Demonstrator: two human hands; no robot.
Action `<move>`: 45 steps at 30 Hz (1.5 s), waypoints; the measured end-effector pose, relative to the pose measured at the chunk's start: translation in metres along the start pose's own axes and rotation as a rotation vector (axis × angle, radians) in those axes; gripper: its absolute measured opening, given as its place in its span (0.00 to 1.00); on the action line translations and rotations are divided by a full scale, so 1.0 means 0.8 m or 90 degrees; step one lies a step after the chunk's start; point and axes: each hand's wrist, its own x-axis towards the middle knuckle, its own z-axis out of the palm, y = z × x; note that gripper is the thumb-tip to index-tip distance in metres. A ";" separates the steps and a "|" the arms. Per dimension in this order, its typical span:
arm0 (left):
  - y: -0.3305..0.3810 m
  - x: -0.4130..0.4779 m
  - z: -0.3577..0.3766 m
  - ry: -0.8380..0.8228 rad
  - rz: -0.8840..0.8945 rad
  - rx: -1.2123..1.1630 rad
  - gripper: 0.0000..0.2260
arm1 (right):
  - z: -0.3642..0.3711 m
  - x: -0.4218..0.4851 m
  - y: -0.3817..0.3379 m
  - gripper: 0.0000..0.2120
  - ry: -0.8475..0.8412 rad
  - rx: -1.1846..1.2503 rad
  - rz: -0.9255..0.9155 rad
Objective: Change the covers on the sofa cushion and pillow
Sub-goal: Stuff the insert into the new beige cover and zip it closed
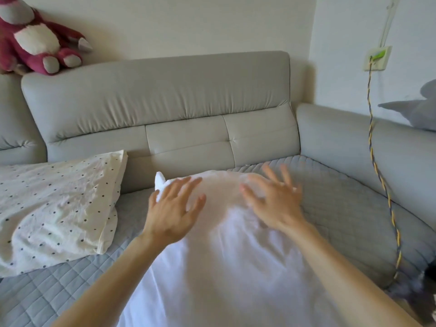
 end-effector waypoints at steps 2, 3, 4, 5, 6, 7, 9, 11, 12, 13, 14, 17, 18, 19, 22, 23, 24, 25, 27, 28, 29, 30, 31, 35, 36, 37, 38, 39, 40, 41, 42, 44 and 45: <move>0.001 0.026 0.025 -0.215 -0.002 0.077 0.29 | 0.016 -0.002 -0.021 0.38 -0.244 -0.049 -0.020; -0.002 0.032 0.045 -0.301 -0.029 0.105 0.28 | 0.029 0.000 -0.021 0.43 -0.330 -0.072 0.006; -0.007 0.035 0.066 -0.345 -0.059 0.112 0.28 | 0.045 0.005 -0.017 0.47 -0.370 -0.094 0.031; -0.012 0.035 0.084 -0.352 -0.083 0.104 0.30 | 0.064 0.011 -0.011 0.49 -0.377 -0.107 0.047; -0.015 0.038 0.098 -0.340 -0.093 0.098 0.31 | 0.082 0.017 -0.004 0.50 -0.363 -0.107 0.058; -0.018 0.043 0.105 -0.322 -0.094 0.102 0.31 | 0.098 0.023 0.001 0.51 -0.335 -0.097 0.068; -0.020 0.061 0.109 -0.294 -0.101 0.105 0.32 | 0.118 0.037 0.002 0.51 -0.274 -0.094 0.090; -0.021 0.077 0.116 -0.289 -0.116 0.100 0.32 | 0.127 0.051 0.004 0.50 -0.254 -0.098 0.103; -0.020 0.082 0.122 -0.291 -0.121 0.104 0.33 | 0.128 0.056 0.007 0.48 -0.265 -0.083 0.115; -0.018 0.083 0.125 -0.294 -0.124 0.104 0.33 | 0.128 0.061 0.010 0.46 -0.283 -0.061 0.126; -0.016 0.083 0.126 -0.298 -0.126 0.101 0.33 | 0.126 0.064 0.014 0.43 -0.306 -0.048 0.136; -0.008 0.073 0.107 -0.308 -0.126 0.106 0.31 | 0.111 0.058 0.026 0.40 -0.333 -0.040 0.149; -0.005 0.068 0.100 -0.310 -0.119 0.115 0.31 | 0.107 0.052 0.028 0.40 -0.331 -0.039 0.153; -0.002 0.063 0.097 -0.311 -0.112 0.119 0.31 | 0.102 0.044 0.027 0.40 -0.330 -0.040 0.151; 0.008 0.024 0.092 -0.289 -0.095 0.068 0.32 | 0.086 0.010 0.015 0.41 -0.308 -0.039 0.127; 0.008 0.009 0.089 -0.262 -0.086 0.026 0.30 | 0.082 0.000 0.011 0.41 -0.266 -0.036 0.111; 0.006 -0.003 0.083 -0.226 -0.072 -0.025 0.28 | 0.075 -0.011 0.007 0.41 -0.206 -0.034 0.094; 0.002 -0.012 0.072 -0.176 -0.055 -0.074 0.27 | 0.067 -0.022 0.005 0.42 -0.134 -0.034 0.079; -0.009 -0.025 0.039 -0.054 -0.032 -0.121 0.28 | 0.044 -0.046 0.005 0.45 -0.007 -0.036 0.053; -0.013 -0.034 0.022 -0.010 -0.033 -0.111 0.30 | 0.030 -0.059 0.007 0.45 0.022 -0.029 0.049; -0.017 -0.046 0.006 0.006 -0.051 -0.093 0.32 | 0.017 -0.074 0.009 0.45 0.026 -0.016 0.054; -0.021 -0.059 -0.006 -0.011 -0.091 -0.087 0.35 | 0.006 -0.089 0.013 0.46 0.000 0.002 0.074; -0.025 -0.075 -0.014 -0.055 -0.142 -0.104 0.38 | -0.001 -0.104 0.016 0.49 -0.051 0.019 0.105; -0.039 -0.134 -0.011 -0.260 -0.267 -0.236 0.51 | 0.002 -0.152 0.034 0.64 -0.239 0.077 0.237; -0.039 -0.147 -0.005 -0.281 -0.270 -0.270 0.52 | 0.008 -0.162 0.037 0.67 -0.253 0.091 0.247; -0.036 -0.158 0.002 -0.285 -0.274 -0.289 0.52 | 0.015 -0.171 0.038 0.68 -0.264 0.110 0.251; -0.032 -0.168 0.009 -0.269 -0.281 -0.292 0.51 | 0.022 -0.177 0.037 0.68 -0.271 0.128 0.249; -0.026 -0.175 0.017 -0.239 -0.289 -0.288 0.49 | 0.030 -0.182 0.033 0.69 -0.264 0.129 0.234; -0.020 -0.179 0.022 -0.203 -0.297 -0.285 0.47 | 0.036 -0.184 0.027 0.68 -0.234 0.113 0.202; -0.014 -0.181 0.026 -0.169 -0.301 -0.279 0.46 | 0.043 -0.184 0.023 0.65 -0.182 0.098 0.165; -0.010 -0.180 0.029 -0.141 -0.297 -0.271 0.44 | 0.049 -0.183 0.021 0.58 -0.120 0.095 0.134; 0.002 -0.174 0.031 -0.098 -0.265 -0.261 0.40 | 0.058 -0.179 0.018 0.43 -0.046 0.121 0.121; 0.010 -0.169 0.031 -0.076 -0.243 -0.264 0.37 | 0.059 -0.177 0.017 0.37 -0.025 0.144 0.125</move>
